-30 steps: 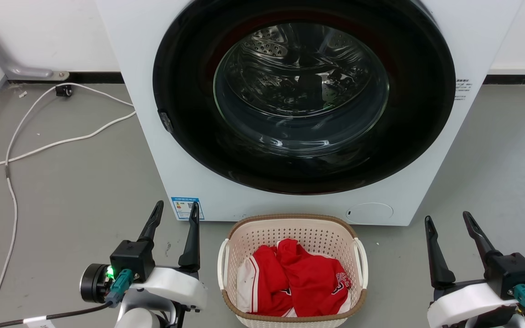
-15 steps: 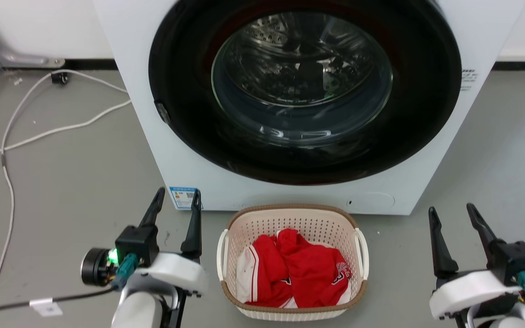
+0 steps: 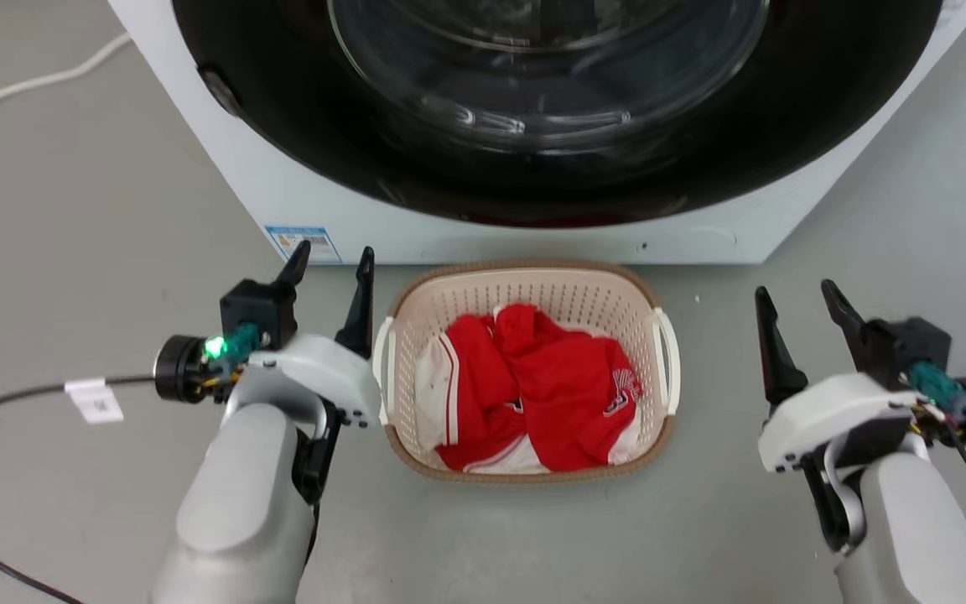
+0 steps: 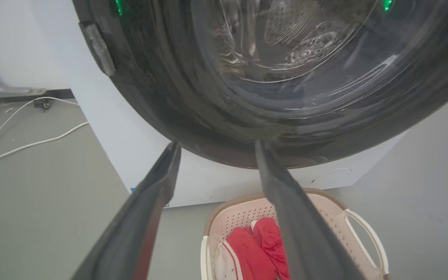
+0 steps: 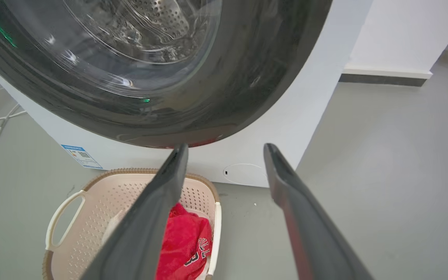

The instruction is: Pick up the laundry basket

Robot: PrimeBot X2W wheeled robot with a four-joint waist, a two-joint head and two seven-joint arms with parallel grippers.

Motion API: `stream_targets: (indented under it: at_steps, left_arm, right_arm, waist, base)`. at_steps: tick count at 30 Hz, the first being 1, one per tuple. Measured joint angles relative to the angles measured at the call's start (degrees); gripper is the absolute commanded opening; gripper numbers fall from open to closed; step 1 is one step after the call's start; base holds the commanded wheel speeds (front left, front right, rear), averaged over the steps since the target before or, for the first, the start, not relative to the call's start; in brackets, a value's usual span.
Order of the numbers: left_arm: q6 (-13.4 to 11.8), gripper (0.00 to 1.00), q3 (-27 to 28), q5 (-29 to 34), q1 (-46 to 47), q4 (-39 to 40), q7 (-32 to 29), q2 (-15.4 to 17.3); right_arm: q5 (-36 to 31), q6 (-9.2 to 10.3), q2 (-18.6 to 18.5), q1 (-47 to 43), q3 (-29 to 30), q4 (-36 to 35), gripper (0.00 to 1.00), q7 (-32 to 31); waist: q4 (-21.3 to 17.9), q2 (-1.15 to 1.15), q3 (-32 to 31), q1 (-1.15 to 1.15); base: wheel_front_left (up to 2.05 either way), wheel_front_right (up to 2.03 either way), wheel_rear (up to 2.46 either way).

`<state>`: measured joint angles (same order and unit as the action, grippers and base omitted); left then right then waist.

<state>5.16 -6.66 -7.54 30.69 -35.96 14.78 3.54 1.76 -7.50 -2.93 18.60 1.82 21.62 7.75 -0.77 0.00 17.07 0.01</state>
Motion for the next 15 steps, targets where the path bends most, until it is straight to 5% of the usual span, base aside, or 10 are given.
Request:
stream_targets:
  at_steps: [15]
  left_arm:
    - [2.16, 1.00, -1.91, -5.08, 18.73, -22.21, -8.50, 3.44]
  right_arm:
    - [6.55, 0.00, 0.01, 23.03, -7.94, 27.26, 1.00, 0.49]
  waist:
    - [-2.66, 0.00, 17.16, 0.00]
  base:
    - [0.00, 0.00, 0.00]
